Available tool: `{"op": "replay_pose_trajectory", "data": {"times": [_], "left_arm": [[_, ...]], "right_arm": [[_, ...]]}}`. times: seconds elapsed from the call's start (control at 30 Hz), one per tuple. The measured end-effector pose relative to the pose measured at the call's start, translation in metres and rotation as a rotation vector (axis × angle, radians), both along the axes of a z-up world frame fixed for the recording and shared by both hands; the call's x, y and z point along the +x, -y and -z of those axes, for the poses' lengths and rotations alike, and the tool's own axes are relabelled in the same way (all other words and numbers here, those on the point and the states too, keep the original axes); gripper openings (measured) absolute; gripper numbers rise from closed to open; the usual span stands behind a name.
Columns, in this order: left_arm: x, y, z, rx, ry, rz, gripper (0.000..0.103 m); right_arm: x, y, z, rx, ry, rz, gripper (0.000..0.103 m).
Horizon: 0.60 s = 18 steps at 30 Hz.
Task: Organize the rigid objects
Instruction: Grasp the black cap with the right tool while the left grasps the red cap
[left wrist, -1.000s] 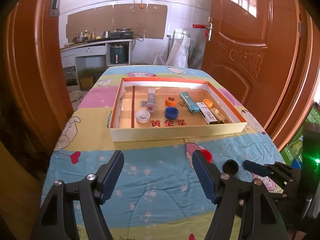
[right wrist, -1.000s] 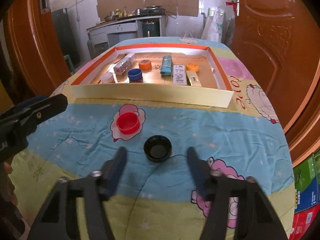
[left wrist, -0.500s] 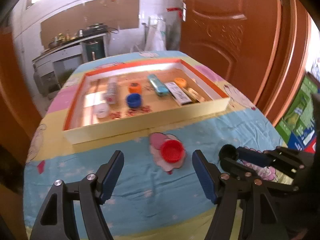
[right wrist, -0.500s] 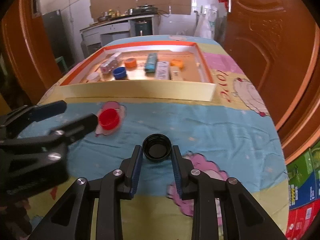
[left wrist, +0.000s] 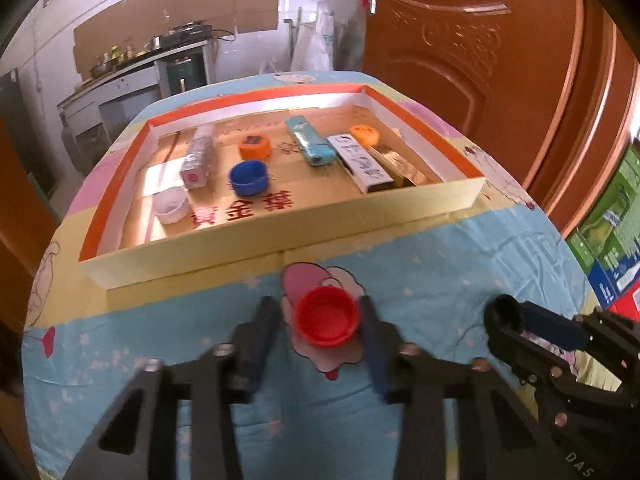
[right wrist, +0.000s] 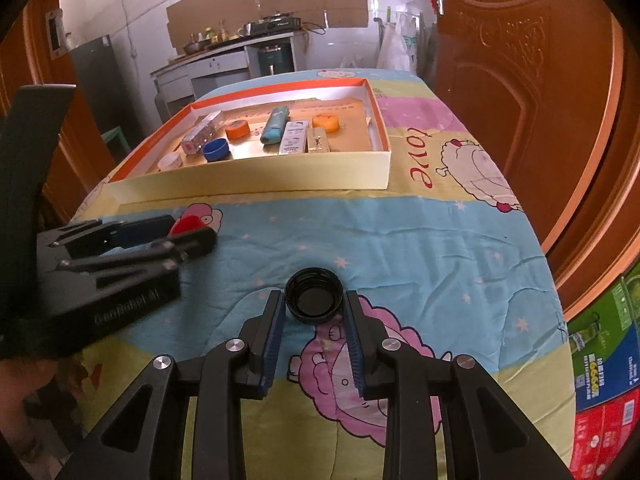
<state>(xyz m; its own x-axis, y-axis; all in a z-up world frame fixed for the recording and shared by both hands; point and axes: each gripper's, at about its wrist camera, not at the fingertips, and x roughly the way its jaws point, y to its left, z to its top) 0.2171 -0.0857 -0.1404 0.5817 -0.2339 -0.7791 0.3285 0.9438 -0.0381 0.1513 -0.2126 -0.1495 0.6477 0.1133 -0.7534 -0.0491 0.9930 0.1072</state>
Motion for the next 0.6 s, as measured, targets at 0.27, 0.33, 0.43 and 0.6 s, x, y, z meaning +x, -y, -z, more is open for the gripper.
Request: {"op": "replay_pose_trajectory", "data": {"times": [0.27, 0.33, 0.43, 0.6], "left_arm": [[-0.002, -0.012, -0.004, -0.04, 0.0, -0.016, 0.03], [-0.006, -0.015, -0.007, -0.046, 0.006, -0.019, 0.03], [-0.012, -0.021, -0.015, -0.057, 0.023, -0.029, 0.03], [-0.019, -0.032, -0.032, -0.08, 0.053, -0.047, 0.03]], "right_arm": [[0.0, -0.001, 0.0, -0.004, 0.001, 0.002, 0.03], [0.0, -0.001, 0.0, -0.005, 0.002, 0.0, 0.03], [0.0, -0.003, -0.004, -0.008, 0.01, -0.007, 0.03], [0.0, -0.01, -0.014, -0.015, 0.03, -0.024, 0.03]]}}
